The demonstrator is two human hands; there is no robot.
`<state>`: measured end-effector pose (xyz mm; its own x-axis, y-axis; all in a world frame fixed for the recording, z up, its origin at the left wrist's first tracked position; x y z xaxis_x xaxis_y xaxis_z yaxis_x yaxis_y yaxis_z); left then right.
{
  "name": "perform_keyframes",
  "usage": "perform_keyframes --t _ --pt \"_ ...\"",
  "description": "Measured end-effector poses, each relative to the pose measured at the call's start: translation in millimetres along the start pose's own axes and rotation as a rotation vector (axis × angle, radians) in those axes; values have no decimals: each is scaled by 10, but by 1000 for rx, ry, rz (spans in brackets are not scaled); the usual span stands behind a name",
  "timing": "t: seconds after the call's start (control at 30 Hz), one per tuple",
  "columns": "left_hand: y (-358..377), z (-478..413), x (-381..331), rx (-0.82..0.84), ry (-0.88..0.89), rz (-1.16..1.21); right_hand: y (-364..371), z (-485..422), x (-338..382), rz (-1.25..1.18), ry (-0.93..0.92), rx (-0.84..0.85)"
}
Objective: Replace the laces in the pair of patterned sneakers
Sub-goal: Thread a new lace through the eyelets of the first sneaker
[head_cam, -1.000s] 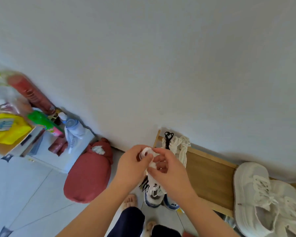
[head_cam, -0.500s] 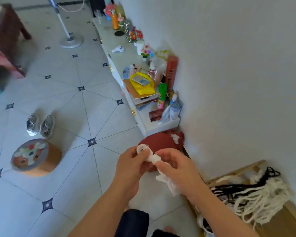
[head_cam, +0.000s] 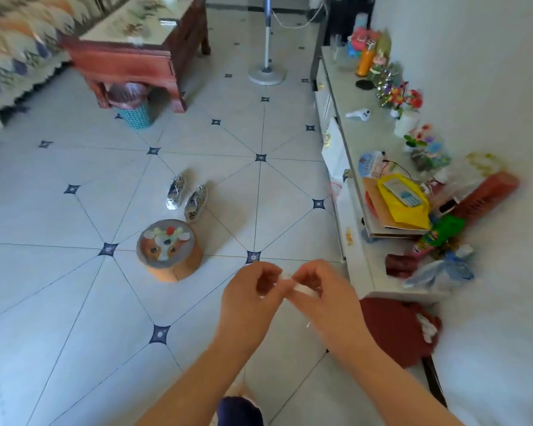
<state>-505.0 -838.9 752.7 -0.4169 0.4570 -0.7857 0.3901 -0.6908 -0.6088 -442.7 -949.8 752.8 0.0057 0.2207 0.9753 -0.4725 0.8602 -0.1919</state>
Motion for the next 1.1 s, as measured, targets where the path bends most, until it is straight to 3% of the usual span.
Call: perform_keyframes --t 0.37,0.53,0.73,0.83,0.97,1.1 --pt "-422 -1039 403 91 -159 110 555 -1066 66 -57 -6 124" --pt "-576 -1695 457 32 -145 39 784 -1790 173 -90 -49 244" --pt "-791 -2542 355 -143 -260 116 972 -2706 425 -103 -146 408" --pt "-898 -2872 377 -238 -293 80 1082 -3070 518 -147 0 617" --pt "-1057 -3183 430 -258 -286 42 1377 -3461 606 -319 134 488" --pt "-1247 -3543 581 -238 -275 4 1701 -3855 629 -217 89 429"
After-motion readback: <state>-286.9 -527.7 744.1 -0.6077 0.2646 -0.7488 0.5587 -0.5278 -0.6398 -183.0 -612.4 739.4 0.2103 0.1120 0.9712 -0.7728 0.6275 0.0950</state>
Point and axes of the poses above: each hand's wrist, its own z-axis away from the middle knuckle, its own y-axis out of the palm, x = y × z, the point moved 1 cm from there along -z, towards the middle knuckle, and after that the axes turned 14 degrees about -z, right-handed, at the moved point
